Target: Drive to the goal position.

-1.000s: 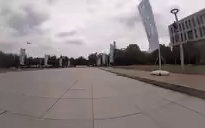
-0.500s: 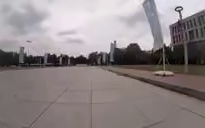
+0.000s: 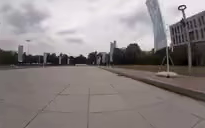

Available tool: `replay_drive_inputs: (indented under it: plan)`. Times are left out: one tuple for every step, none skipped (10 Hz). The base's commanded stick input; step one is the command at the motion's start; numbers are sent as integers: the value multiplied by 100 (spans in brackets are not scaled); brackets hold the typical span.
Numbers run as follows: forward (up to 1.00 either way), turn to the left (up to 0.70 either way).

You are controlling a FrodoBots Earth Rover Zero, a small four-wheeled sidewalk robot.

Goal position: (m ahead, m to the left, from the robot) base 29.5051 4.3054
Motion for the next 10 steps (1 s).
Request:
replay_drive_inputs:
  plan:
    - [60, 0]
    - [60, 0]
    - [60, 0]
    - [60, 0]
    - [60, 0]
    - [60, 0]
    - [60, 0]
    - [60, 0]
    - [60, 0]
    - [60, 0]
